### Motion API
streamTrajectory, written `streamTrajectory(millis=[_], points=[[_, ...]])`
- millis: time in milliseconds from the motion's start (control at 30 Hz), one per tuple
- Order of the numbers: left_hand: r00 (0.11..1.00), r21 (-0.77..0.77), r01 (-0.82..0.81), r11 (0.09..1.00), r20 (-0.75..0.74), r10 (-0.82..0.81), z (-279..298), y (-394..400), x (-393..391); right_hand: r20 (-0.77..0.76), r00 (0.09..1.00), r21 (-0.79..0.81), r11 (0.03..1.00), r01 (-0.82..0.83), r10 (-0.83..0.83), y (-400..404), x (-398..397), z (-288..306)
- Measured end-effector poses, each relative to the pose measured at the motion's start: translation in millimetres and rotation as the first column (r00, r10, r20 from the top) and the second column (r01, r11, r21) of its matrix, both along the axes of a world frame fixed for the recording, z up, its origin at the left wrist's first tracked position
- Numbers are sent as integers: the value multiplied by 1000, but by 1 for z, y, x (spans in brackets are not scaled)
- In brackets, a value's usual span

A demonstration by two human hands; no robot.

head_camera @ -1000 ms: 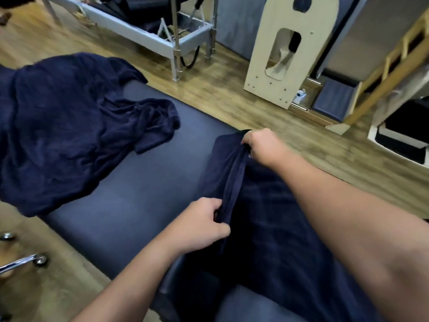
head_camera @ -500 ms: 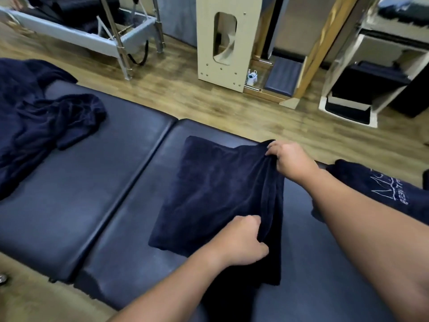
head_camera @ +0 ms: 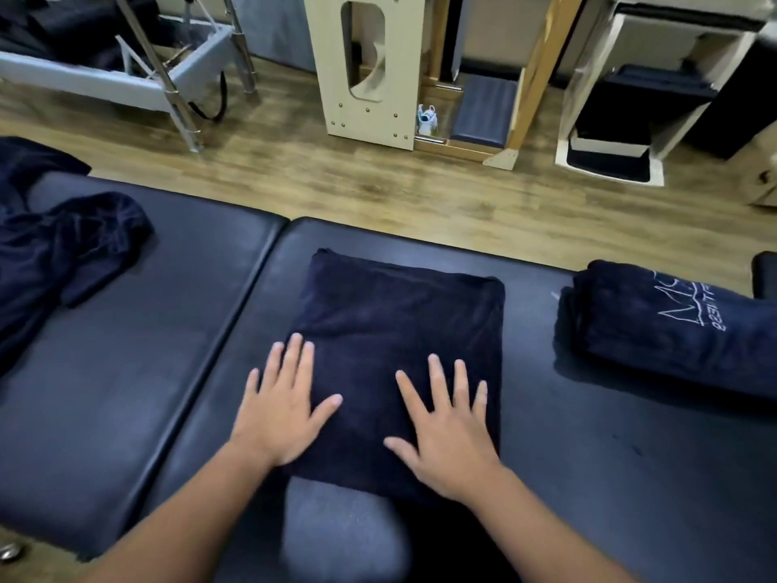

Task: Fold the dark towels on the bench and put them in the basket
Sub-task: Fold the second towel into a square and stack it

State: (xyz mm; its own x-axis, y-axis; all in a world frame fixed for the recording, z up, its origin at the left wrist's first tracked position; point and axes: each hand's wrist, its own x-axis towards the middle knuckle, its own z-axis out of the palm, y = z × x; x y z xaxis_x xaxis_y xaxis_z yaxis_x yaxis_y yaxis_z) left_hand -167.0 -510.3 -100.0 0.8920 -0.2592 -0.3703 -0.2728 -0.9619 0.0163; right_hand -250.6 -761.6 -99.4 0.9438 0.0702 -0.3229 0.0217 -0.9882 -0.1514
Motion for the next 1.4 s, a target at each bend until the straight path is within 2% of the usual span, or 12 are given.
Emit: streamTrajectory(millis=[100,200,300,367,500,633,800,900,1033,1100,1200,1400], points=[[1000,47,-29,998,14,28,10,0,17,36,988,-100,983,151,-148,-22,-6,-5],[979,-9,180,984,102,-178,13,-13,32,1,958,-124,950,285,-287,-26,7,4],[956,-7,292,956,43,-292,14,-32,53,23,977,-73,974,213,-211,-14,24,13],[959,10,283,959,-16,-283,15,-45,73,-3,980,-46,979,200,-201,-9,42,17],[968,18,242,970,-76,-240,14,-64,120,-77,900,-41,903,428,-429,-16,97,13],[982,-50,144,988,-114,-149,13,-69,155,-144,845,-40,856,516,-515,-29,141,16],[990,-51,128,991,-48,-130,16,-57,161,-187,759,5,772,636,-624,-30,158,20],[959,12,257,966,116,-257,13,-52,129,-144,798,-47,809,586,-586,-10,144,24],[837,-101,528,843,226,-498,-3,-27,48,-89,907,9,910,413,-411,32,76,24],[813,-111,568,816,231,-534,-12,-4,20,-48,946,7,947,322,-321,43,29,16],[813,-98,563,821,242,-529,-15,29,5,20,982,-114,975,188,-187,30,-33,5],[736,-19,663,749,198,-647,-8,60,0,-28,979,-232,954,188,-200,8,-69,10]])
